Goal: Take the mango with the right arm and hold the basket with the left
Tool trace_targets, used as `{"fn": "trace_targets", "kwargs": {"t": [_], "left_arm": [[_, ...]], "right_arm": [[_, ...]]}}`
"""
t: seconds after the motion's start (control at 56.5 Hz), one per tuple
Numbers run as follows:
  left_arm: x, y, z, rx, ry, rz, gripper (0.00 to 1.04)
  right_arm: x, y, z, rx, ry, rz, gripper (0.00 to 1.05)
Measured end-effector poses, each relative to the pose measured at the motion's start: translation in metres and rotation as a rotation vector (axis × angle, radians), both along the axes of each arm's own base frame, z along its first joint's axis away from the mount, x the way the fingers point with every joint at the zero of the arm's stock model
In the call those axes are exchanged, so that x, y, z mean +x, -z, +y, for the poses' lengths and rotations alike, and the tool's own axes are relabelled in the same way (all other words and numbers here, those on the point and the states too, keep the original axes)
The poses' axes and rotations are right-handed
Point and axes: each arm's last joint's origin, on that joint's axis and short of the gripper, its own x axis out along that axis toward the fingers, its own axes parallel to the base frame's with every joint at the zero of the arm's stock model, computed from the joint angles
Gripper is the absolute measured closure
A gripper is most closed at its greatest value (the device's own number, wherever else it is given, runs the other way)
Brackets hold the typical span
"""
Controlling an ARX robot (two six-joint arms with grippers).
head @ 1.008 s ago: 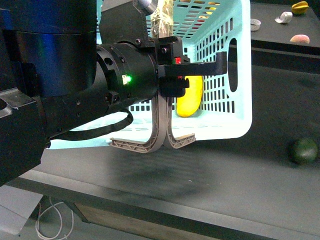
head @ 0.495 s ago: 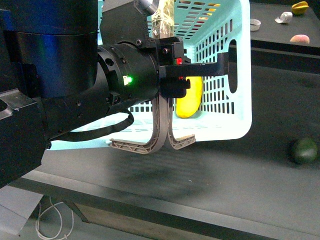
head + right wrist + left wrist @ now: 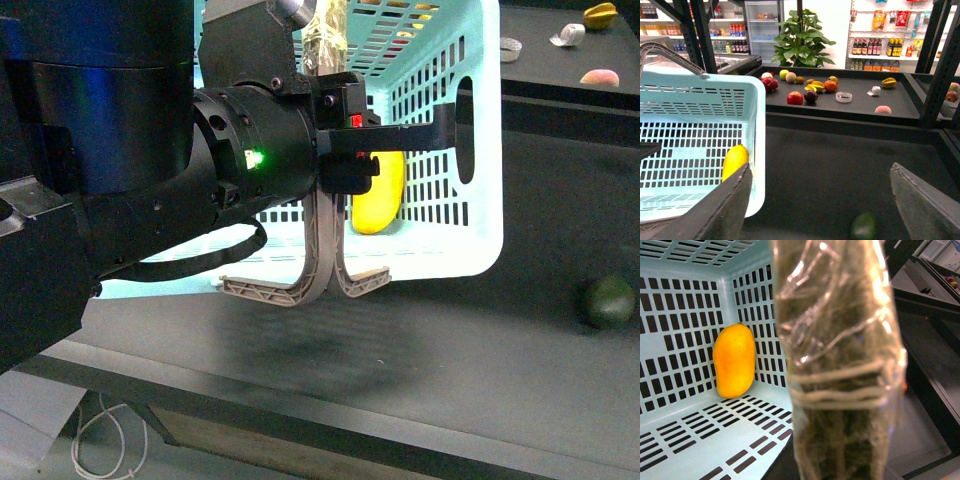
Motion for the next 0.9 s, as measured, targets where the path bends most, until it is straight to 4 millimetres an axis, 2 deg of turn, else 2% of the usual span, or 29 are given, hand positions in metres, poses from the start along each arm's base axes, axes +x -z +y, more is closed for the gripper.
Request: {"fn": "trace_targets", "kwargs": {"t": [0.053, 0.106, 0.177, 0.495, 0.584, 0.69, 0.902], "left_arm": [[0.0, 0.0, 0.0, 0.0, 0.0, 0.0, 1.01], [0.0, 0.0, 0.0, 0.0, 0.0, 0.0, 1.01], [0.0, 0.0, 0.0, 0.0, 0.0, 0.0, 1.01], [0.0, -0.001, 0.0, 0.002, -0.006, -0.009, 1.01], [0.005, 0.001, 0.0, -0.002, -0.106, -0.086, 1.01], [0.023, -0.002, 0.001, -0.014, -0.203, -0.118, 1.01], [0.068, -0.004, 0.018, -0.165, -0.424, -0.068, 1.01]], "right_arm": [[0.0, 0.0, 0.0, 0.0, 0.0, 0.0, 0.11], [0.0, 0.0, 0.0, 0.001, 0.0, 0.0, 0.06], [0.0, 0.0, 0.0, 0.0, 0.0, 0.0, 0.09], [0.0, 0.0, 0.0, 0.0, 0.0, 0.0, 0.08], [0.0, 0.0, 0.0, 0.0, 0.0, 0.0, 0.08], [0.0, 0.0, 0.0, 0.0, 0.0, -0.001, 0.08], [0.0, 0.0, 0.0, 0.0, 0.0, -0.001, 0.08]]}}
